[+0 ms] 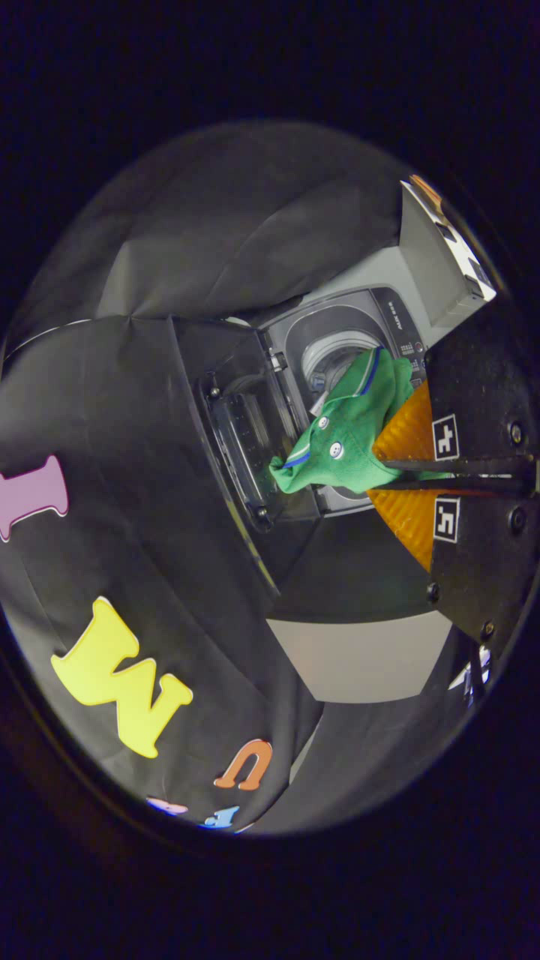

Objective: Put the clothes into the washing machine and then close the washing machine lid.

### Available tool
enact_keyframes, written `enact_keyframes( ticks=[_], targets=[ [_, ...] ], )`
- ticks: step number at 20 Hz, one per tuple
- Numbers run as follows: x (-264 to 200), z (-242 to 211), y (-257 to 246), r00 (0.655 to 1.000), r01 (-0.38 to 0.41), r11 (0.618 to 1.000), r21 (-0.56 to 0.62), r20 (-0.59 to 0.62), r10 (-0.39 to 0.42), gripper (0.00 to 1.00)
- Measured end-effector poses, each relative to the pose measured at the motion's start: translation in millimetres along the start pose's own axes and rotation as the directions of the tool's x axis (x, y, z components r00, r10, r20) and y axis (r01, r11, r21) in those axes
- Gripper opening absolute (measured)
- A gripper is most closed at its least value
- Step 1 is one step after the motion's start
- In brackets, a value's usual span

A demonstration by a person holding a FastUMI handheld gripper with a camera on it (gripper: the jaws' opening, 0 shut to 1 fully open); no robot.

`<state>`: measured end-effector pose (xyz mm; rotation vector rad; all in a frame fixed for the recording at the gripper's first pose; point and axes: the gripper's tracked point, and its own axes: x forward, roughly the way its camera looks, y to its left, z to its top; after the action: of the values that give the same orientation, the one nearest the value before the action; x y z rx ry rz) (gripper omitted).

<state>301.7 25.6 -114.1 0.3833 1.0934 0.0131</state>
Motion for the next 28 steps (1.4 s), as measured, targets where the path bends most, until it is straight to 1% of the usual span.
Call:
enact_keyframes(
  ticks=[5,8,15,18,22,26,28],
  targets=[
    [39.8,-11.9,-16.7,0.998,-0.017,1.000,0.018,-0.059,0.018,0.05],
    [63.2,-15.6,-27.0,0.997,-0.018,1.000,0.014,-0.076,0.019,0.05],
    [101.6,-22.6,-47.5,0.996,-0.022,1.000,-0.013,-0.089,0.021,0.05],
    [118.2,-25.3,-63.9,0.996,-0.001,1.000,-0.016,-0.087,-0.001,0.05],
    [144.2,-41.9,-78.9,0.995,0.026,0.999,-0.039,-0.091,-0.030,0.05],
    [172.9,-54.3,-86.5,0.993,0.046,0.997,-0.059,-0.105,-0.052,0.05],
    [185.3,-56.2,-91.2,0.991,0.073,0.994,-0.076,-0.111,-0.081,0.05]
  ],
)
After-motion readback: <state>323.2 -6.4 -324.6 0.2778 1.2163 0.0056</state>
